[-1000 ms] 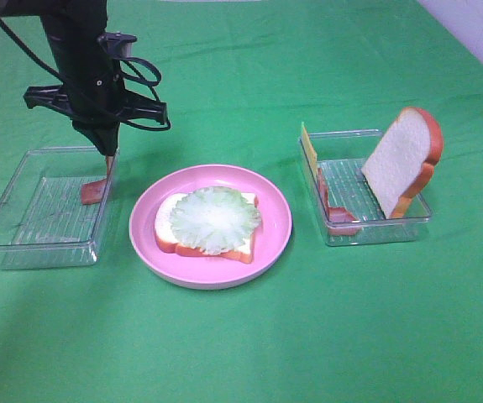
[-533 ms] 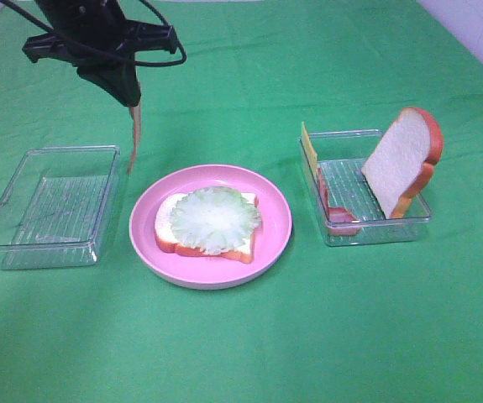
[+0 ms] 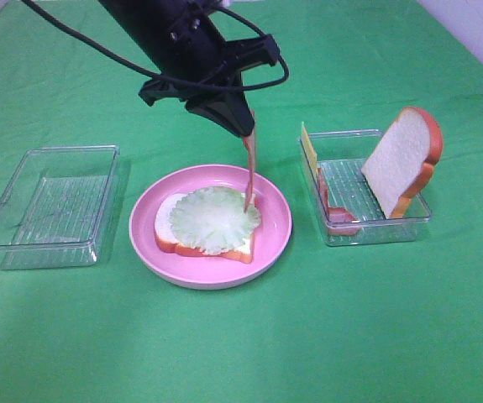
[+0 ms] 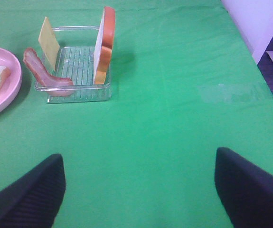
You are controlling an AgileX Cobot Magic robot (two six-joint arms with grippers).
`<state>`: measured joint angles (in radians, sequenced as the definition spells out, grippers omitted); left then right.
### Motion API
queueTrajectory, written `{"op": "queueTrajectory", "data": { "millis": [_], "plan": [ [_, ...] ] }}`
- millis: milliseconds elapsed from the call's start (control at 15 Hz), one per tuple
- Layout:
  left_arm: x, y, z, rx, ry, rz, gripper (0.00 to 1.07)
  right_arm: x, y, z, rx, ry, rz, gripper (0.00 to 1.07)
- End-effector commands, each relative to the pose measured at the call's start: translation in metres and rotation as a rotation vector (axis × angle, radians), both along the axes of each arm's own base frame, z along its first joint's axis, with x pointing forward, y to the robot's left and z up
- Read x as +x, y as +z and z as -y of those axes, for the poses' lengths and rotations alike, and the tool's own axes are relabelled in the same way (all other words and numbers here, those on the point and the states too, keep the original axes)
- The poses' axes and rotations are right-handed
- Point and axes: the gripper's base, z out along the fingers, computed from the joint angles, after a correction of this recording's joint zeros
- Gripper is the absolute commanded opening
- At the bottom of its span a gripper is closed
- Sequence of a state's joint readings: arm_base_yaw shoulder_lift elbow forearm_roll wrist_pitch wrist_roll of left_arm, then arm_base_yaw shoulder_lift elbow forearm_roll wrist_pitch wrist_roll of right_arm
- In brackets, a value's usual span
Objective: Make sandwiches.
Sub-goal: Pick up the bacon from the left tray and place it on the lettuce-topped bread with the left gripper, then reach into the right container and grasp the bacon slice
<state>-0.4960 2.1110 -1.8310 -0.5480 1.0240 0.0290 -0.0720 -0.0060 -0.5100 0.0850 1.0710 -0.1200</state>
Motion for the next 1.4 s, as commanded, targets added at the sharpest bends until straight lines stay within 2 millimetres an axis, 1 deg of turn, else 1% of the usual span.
{"op": "queueTrajectory", "data": {
  "millis": [67, 200, 267, 467, 667, 733, 867, 933, 1000, 1067, 1133, 1200, 1267, 1400],
  "plan": [
    [-0.001, -0.015, 0.01, 0.027, -0.026, -0.007, 0.0, -0.001, 0.0, 0.0, -0.015, 0.004, 0.018, 0.81],
    [0.002, -0.022, 0.004, 0.108, -0.024, 0.015, 0.0, -0.001, 0.0, 0.0, -0.015, 0.004, 0.018, 0.81],
    [0.005, -0.025, -0.003, 0.192, 0.009, 0.034, 0.0, -0.001, 0.0, 0.0, -0.015, 0.004, 0.018, 0.81],
    [0.003, -0.029, -0.009, 0.265, 0.016, 0.009, 0.0, -0.001, 0.0, 0.0, -0.015, 0.004, 0.018, 0.81],
    [0.004, -0.039, -0.013, 0.332, 0.02, -0.024, 0.0, -0.001, 0.0, 0.0, -0.015, 0.004, 0.018, 0.81],
    [0.002, -0.043, -0.015, 0.355, 0.035, -0.061, 0.0, -0.001, 0.0, 0.0, -0.015, 0.004, 0.018, 0.81],
    [0.0, -0.043, -0.016, 0.364, 0.054, -0.091, 0.01, -0.001, 0.0, 0.0, -0.015, 0.004, 0.018, 0.81],
    [0.0, -0.043, -0.016, 0.369, 0.067, -0.098, 0.07, -0.001, 0.0, 0.0, -0.015, 0.004, 0.018, 0.81],
    [0.001, -0.042, -0.016, 0.368, 0.076, -0.1, 0.18, -0.001, 0.0, 0.0, -0.015, 0.004, 0.018, 0.81],
    [0.001, -0.042, -0.016, 0.367, 0.083, -0.102, 0.34, -0.001, 0.0, 0.0, -0.015, 0.004, 0.018, 0.81],
    [0.001, -0.041, -0.016, 0.365, 0.084, -0.1, 0.43, -0.001, 0.0, 0.0, -0.015, 0.004, 0.018, 0.81],
    [0.002, -0.037, -0.015, 0.362, 0.085, -0.094, 0.59, -0.001, 0.0, 0.0, -0.015, 0.004, 0.018, 0.81],
    [0.006, -0.019, -0.014, 0.359, 0.073, -0.064, 0.74, -0.001, 0.0, 0.0, -0.015, 0.004, 0.018, 0.81],
    [0.01, 0.007, -0.015, 0.365, 0.064, -0.018, 0.74, -0.001, 0.0, 0.0, -0.015, 0.004, 0.018, 0.81]
  ]
}}
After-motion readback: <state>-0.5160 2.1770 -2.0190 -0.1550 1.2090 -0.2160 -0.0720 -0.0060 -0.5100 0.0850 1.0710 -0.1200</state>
